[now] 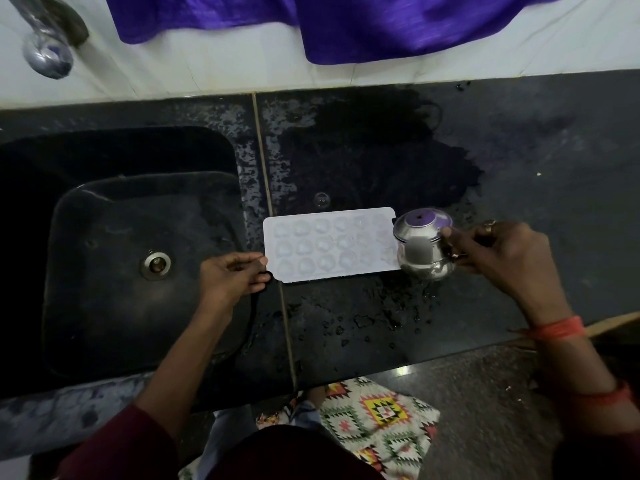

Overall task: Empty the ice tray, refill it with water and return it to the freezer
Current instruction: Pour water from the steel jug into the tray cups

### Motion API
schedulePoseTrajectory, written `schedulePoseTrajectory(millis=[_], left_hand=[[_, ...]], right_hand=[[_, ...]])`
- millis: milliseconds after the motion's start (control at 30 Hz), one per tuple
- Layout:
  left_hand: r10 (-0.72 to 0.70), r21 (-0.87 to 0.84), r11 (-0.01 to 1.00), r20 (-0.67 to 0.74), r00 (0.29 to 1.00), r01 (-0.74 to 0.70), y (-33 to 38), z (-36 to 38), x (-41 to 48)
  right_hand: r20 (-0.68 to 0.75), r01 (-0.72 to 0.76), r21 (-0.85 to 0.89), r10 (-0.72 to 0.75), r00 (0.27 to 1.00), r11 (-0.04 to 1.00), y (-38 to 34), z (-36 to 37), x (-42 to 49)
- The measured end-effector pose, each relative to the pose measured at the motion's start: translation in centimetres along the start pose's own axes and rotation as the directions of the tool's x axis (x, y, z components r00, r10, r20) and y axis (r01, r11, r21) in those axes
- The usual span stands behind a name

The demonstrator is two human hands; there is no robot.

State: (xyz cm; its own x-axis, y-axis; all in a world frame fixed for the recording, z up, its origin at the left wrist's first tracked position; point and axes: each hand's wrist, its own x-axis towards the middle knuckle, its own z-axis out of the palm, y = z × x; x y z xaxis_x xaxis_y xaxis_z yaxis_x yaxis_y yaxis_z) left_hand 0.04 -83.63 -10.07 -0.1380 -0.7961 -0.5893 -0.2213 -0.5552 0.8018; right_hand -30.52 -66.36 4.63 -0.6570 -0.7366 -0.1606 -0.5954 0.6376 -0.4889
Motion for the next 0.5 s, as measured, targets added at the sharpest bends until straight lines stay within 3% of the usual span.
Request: schedulePoseTrajectory(millis=[500], left_hand=[[-0.005,-0.019,1.000,0.030,1.000,0.006,-0.2,-0.3,0.0]], right_hand=[[-0.057,0.013,-0.135,-0.021,0.998,0.991,-0.2,0.4,1.5]])
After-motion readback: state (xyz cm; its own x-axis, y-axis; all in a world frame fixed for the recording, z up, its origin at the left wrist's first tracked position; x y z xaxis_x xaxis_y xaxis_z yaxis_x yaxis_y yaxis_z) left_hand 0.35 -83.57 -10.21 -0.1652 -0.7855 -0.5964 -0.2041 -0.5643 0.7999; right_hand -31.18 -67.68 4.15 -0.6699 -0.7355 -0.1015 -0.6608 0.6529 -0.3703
